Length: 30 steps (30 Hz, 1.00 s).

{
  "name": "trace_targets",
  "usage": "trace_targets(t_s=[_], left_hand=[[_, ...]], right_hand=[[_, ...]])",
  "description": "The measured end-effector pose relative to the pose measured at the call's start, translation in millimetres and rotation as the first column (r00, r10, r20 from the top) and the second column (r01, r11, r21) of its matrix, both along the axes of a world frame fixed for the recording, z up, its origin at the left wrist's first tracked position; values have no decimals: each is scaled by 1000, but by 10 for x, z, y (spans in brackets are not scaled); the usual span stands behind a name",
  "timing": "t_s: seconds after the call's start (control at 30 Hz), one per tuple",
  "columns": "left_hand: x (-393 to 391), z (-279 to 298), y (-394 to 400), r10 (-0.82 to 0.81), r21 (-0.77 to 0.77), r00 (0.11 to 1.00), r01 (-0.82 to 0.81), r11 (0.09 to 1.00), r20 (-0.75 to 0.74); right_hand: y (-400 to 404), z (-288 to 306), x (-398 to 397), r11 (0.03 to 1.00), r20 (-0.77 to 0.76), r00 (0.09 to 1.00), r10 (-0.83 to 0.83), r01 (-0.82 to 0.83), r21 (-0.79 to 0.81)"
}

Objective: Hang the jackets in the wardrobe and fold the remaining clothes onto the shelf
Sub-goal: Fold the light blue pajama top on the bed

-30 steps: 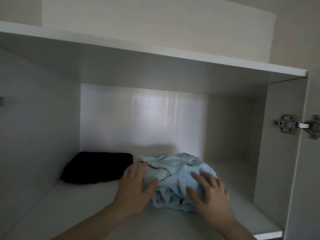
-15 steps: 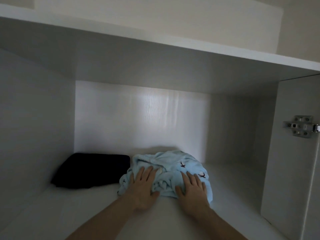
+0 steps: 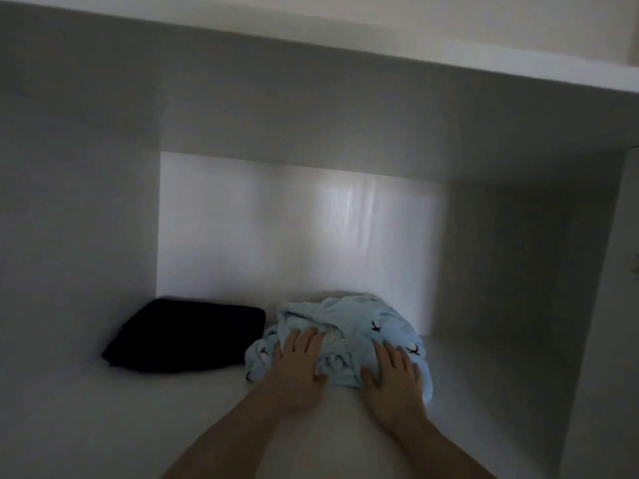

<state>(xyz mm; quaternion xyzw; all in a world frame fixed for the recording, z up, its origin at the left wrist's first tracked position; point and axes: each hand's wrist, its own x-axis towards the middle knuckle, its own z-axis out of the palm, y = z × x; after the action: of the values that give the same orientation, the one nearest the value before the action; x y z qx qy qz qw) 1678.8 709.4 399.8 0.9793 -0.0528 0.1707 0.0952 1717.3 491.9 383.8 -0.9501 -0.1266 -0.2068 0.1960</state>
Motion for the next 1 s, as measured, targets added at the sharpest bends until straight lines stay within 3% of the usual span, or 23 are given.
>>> trace_targets(t_s=[0.2, 0.3, 0.4, 0.5, 0.57, 0.67, 0.8, 0.9, 1.0], left_hand=[[156, -9, -47, 12, -5, 1000, -12, 1000, 29], [128, -103, -120, 148, 26, 982, -152, 988, 115], [56, -240, -212, 374, -153, 908, -349, 924, 189], [37, -286, -211, 462, -298, 875, -407, 863, 145], [44, -295, -191, 429, -398, 887, -337, 853, 168], [81, -288, -131, 317, -521, 920, -158, 839, 232], [125, -249, -62, 236, -679, 945, -19, 734, 228], [153, -232, -73, 336, -611, 911, -128, 781, 239], [165, -234, -105, 341, -367, 870, -205, 907, 357]], right_hand=[[-23, -50, 181, 999, 17, 1000, 6, -7, 34], [-18, -9, 109, 992, 141, 990, 17, -34, 120], [-36, 43, 12, 971, 290, 956, -49, -23, 239], [-66, 75, -41, 932, 169, 970, -177, 110, 345], [-102, 68, -28, 911, 47, 984, -171, 139, 389], [-154, 55, 25, 897, -14, 999, -52, 53, 439], [-158, 42, 109, 923, -69, 996, 54, -23, 383], [-147, 5, 174, 946, -95, 989, 115, -80, 315], [-158, -15, 198, 960, -120, 987, 107, -71, 272]])
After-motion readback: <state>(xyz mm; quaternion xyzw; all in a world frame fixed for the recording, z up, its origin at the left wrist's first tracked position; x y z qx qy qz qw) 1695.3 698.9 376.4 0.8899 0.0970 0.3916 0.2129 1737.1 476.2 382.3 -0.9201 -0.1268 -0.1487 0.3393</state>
